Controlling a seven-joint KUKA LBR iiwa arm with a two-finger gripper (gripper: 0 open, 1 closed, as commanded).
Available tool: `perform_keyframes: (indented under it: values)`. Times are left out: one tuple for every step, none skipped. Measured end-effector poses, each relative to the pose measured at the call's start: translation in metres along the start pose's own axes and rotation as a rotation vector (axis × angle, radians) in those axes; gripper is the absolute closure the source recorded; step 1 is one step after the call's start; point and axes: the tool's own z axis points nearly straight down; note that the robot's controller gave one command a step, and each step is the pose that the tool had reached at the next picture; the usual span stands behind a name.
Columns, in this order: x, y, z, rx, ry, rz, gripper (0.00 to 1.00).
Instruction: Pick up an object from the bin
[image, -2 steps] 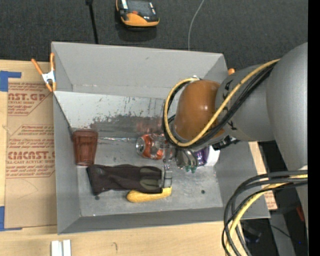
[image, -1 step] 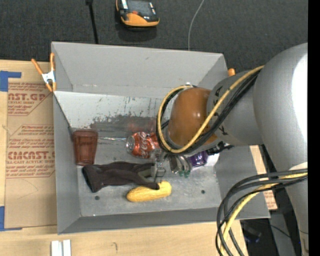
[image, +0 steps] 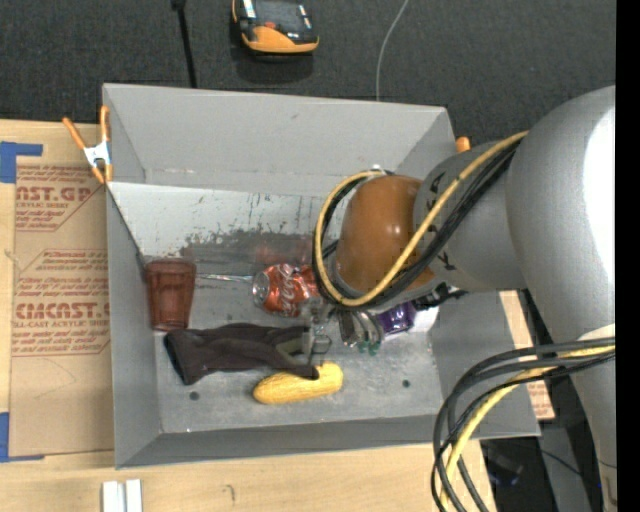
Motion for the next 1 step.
perform_keyframes:
  values:
    - [-0.0382,-0.0004,-0.1814,0.002,0.005,-0.027,1.00]
